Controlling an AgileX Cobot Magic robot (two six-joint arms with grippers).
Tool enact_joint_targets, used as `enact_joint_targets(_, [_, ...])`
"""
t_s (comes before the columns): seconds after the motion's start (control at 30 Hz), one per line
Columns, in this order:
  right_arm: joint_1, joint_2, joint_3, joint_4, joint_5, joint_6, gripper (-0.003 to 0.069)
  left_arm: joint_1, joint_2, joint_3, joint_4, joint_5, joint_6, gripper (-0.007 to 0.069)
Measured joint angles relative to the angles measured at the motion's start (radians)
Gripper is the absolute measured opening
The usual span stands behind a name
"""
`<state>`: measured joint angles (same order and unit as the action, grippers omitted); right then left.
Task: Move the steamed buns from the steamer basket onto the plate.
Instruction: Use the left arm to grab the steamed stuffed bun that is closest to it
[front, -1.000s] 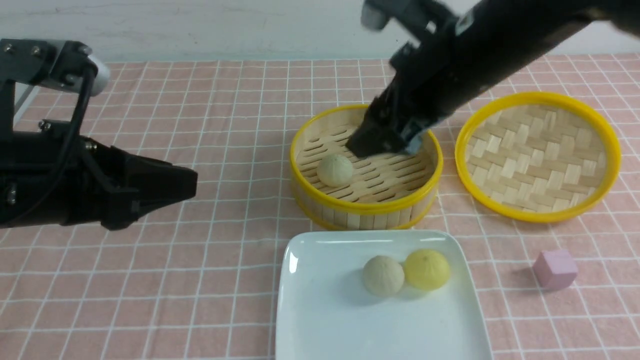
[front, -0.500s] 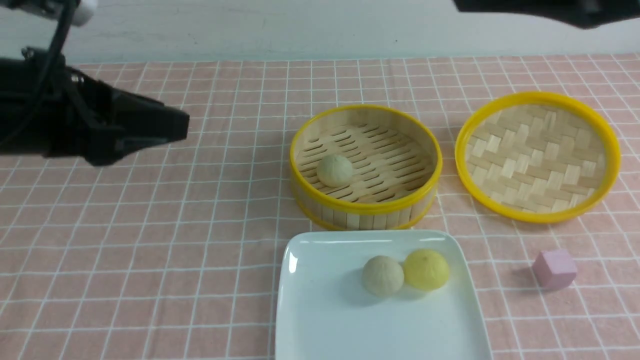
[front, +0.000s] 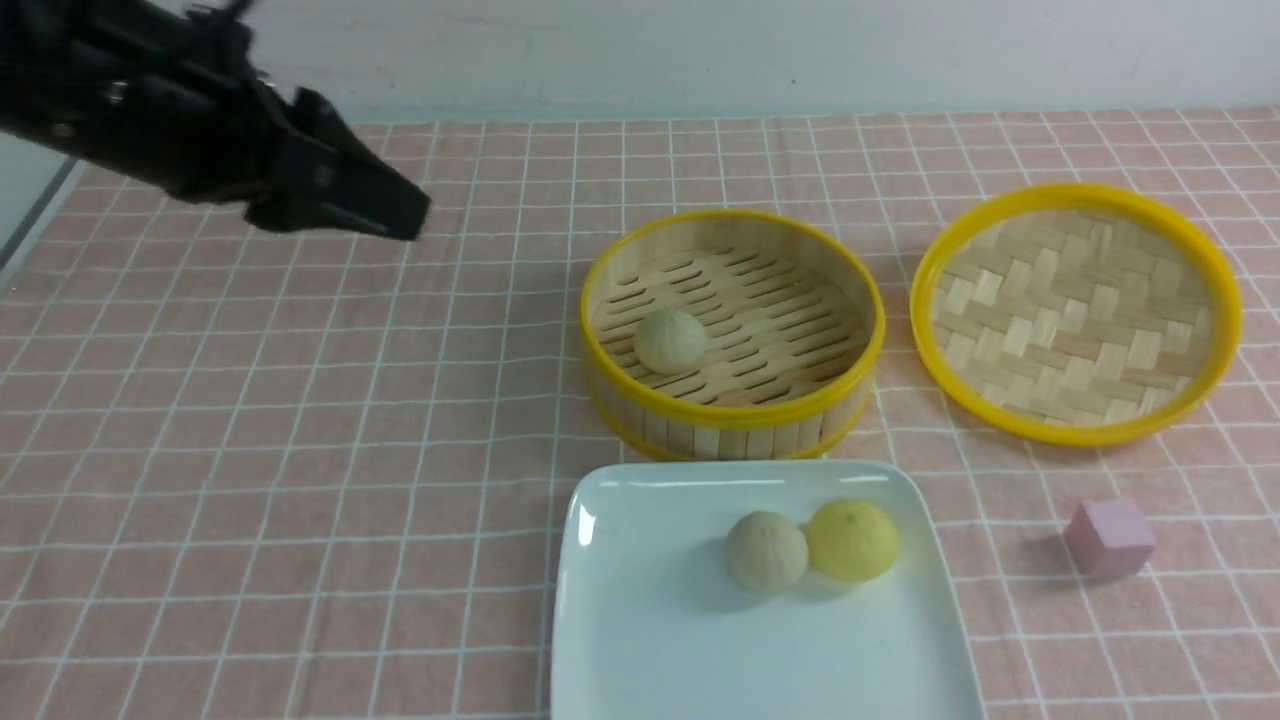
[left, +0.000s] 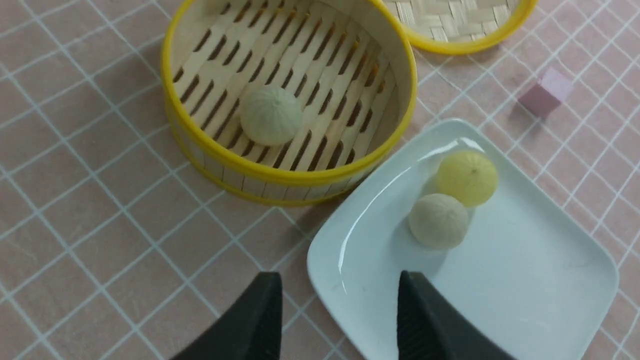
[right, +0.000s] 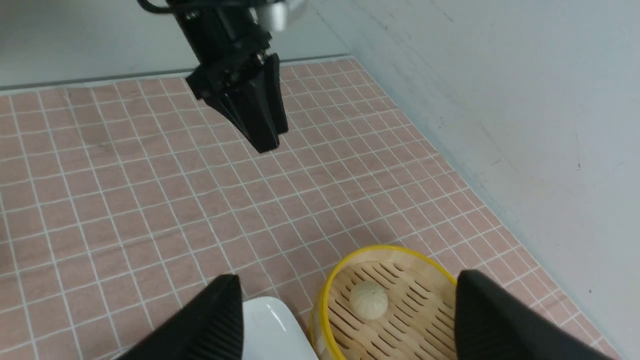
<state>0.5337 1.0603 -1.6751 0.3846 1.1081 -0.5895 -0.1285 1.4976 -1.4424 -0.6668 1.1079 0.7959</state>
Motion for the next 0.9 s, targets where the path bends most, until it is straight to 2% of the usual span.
enact_joint_targets(0.13, [0.000, 0.000, 0.000, -0.009, 0.013, 0.018, 0.0551, -0.118, 0.070, -0.020, 0.058, -0.120, -0.023, 0.0344])
enact_joint_targets(0.23, [0.000, 0.000, 0.000, -0.015, 0.036, 0.039, 0.0551, -0.216, 0.152, -0.026, 0.150, -0.298, -0.063, 0.0344])
enact_joint_targets(0.47, [0.000, 0.000, 0.000, -0.020, 0.084, 0.043, 0.0551, -0.311, 0.314, -0.028, 0.228, -0.558, -0.077, 0.0344])
enact_joint_targets(0.9, [0.000, 0.000, 0.000, -0.023, 0.143, 0.044, 0.0551, -0.325, 0.510, -0.087, 0.220, -0.623, -0.077, 0.0358])
